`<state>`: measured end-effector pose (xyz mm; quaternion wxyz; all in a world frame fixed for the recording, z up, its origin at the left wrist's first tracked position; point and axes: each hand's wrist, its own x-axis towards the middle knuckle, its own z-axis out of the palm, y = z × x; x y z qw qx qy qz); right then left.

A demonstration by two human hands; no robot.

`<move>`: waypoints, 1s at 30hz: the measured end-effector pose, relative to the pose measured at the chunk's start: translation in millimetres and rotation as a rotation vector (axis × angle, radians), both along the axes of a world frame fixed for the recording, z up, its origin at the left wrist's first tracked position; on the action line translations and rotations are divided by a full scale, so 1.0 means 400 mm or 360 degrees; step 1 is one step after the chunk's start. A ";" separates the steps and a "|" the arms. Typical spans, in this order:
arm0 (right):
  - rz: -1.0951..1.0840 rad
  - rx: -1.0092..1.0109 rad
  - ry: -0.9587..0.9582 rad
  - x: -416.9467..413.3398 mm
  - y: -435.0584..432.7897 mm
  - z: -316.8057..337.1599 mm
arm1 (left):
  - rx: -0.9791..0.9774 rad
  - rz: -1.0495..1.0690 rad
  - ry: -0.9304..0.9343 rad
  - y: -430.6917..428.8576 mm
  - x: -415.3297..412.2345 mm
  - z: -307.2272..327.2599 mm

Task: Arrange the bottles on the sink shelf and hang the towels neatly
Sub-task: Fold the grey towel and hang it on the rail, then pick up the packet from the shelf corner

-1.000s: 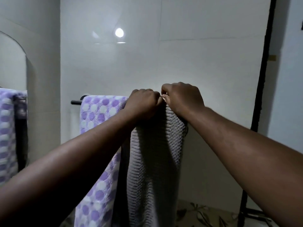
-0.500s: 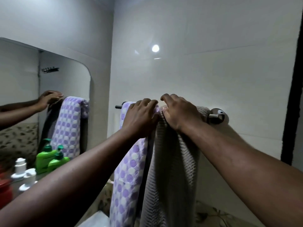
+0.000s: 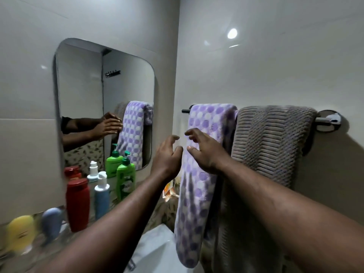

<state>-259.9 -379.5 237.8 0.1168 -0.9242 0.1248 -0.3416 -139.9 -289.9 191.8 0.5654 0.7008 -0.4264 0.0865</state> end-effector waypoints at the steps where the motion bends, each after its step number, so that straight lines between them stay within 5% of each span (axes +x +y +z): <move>1: 0.0055 0.0111 0.0001 0.027 0.003 -0.020 | -0.0051 -0.0032 0.0123 0.001 0.011 -0.018; 8: 0.0270 0.0830 0.0032 0.180 -0.005 -0.174 | -0.0306 -0.0091 0.0733 -0.014 0.108 -0.140; 17: 0.0022 0.1399 -0.0136 0.291 -0.112 -0.338 | -0.0262 -0.0033 0.1252 -0.079 0.211 -0.292; 30: -0.0346 0.1624 -0.0174 0.397 -0.242 -0.540 | 0.0063 0.0179 0.1351 -0.201 0.345 -0.467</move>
